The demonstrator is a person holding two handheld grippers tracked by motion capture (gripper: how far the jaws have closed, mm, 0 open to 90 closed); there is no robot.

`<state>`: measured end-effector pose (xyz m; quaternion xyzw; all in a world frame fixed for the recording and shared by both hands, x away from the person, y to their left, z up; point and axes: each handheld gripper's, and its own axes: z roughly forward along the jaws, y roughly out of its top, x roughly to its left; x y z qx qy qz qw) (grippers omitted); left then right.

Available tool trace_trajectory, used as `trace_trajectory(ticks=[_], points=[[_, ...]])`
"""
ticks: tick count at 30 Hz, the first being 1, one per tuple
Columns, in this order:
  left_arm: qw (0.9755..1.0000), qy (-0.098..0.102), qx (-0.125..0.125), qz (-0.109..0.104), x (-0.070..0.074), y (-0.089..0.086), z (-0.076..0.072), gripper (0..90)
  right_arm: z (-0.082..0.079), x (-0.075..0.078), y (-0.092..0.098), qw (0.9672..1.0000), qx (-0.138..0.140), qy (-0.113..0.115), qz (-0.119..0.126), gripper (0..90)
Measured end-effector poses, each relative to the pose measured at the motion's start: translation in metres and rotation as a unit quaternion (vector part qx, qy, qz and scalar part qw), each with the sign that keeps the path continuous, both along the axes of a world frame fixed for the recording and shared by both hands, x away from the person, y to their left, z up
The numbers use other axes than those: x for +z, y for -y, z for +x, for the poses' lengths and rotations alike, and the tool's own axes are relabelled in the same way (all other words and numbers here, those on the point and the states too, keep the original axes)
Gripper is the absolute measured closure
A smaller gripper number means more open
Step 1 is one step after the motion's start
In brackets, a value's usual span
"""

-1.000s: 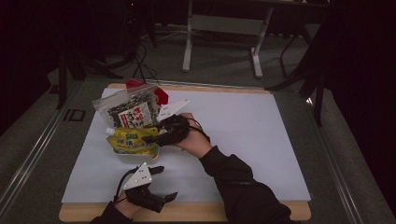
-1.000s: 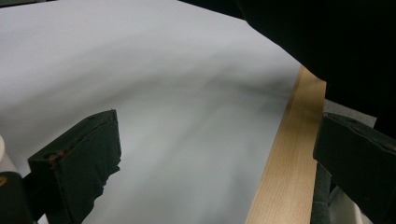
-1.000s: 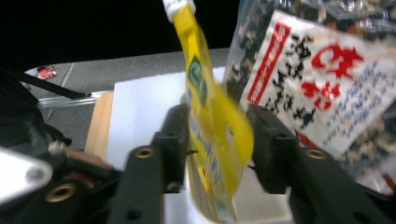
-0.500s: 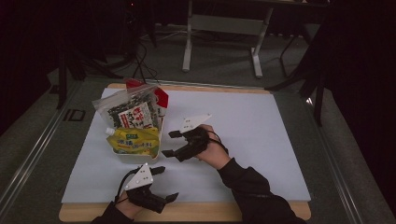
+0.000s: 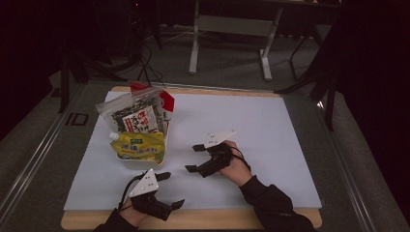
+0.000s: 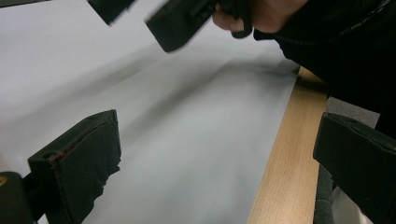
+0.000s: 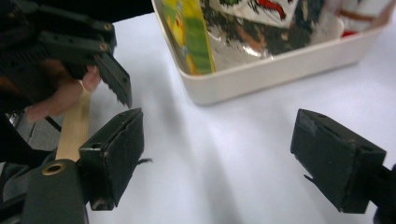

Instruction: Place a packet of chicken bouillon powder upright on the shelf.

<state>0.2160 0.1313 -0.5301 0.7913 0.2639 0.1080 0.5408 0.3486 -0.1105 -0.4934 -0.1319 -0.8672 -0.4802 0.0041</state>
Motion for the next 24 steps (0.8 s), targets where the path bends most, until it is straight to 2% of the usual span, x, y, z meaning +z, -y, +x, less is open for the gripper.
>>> trace_trajectory(ticks=[9,18,24], points=[[1.0,0.0,-0.002,0.003,-0.001,0.0,0.0,2.0,-0.002,-0.014,0.026,0.9996,-0.023,-0.008,0.013,17.3],[1.0,0.003,-0.005,0.008,-0.001,0.002,-0.002,2.0,-0.002,-0.026,0.046,0.9992,-0.037,-0.011,0.0,17.3],[0.9999,0.005,-0.003,0.009,-0.002,0.003,-0.002,2.0,-0.001,-0.032,0.05,0.9989,-0.044,-0.012,-0.008,17.3]])
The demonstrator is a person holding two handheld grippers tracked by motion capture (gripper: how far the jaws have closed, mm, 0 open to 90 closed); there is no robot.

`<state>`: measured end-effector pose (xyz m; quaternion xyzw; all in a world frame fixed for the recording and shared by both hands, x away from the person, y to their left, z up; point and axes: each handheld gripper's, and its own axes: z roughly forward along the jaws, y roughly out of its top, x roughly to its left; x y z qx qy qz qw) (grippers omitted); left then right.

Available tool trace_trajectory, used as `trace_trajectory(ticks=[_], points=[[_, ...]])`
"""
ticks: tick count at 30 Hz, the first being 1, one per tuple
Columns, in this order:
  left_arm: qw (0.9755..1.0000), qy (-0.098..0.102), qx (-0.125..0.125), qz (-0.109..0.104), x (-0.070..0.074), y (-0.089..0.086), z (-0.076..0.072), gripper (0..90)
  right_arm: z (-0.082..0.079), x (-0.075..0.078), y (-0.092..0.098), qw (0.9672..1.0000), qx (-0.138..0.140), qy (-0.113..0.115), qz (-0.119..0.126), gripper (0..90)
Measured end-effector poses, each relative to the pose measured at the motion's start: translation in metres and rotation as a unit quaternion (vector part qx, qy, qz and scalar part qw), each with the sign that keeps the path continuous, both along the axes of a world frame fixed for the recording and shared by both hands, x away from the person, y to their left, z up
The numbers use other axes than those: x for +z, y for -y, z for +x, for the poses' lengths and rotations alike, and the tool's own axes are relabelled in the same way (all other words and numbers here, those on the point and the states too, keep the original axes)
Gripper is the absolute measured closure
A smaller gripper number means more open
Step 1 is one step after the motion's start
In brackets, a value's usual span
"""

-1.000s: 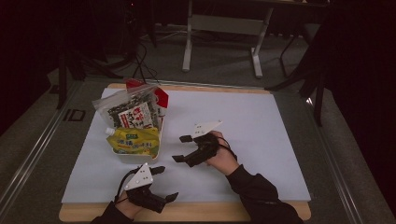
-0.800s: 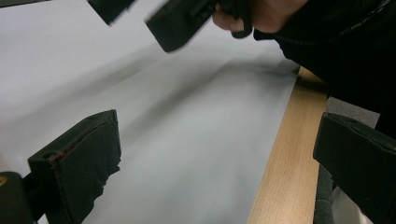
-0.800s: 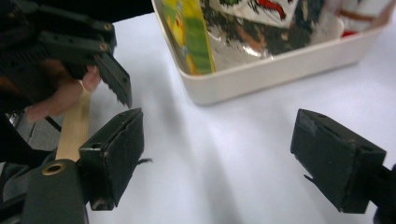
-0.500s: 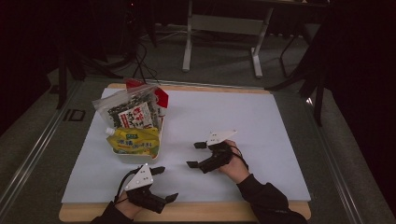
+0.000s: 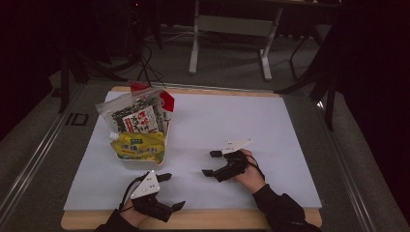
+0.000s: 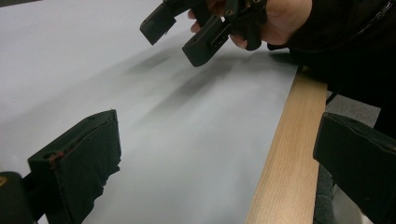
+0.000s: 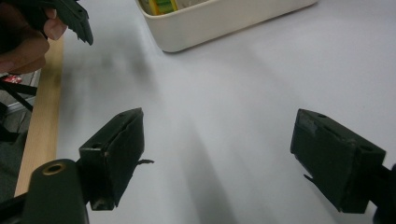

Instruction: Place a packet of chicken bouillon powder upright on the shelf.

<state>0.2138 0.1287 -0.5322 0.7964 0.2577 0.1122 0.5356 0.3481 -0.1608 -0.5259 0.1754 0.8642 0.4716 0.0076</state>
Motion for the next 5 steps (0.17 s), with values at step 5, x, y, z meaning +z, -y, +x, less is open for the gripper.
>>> trace_trajectory(ticks=[5], points=[[1.0,0.001,0.0,-0.001,-0.0002,-0.0003,-0.0001,2.0,-0.0002,-0.0024,-0.0017,1.0,0.003,0.001,-0.009,17.3]])
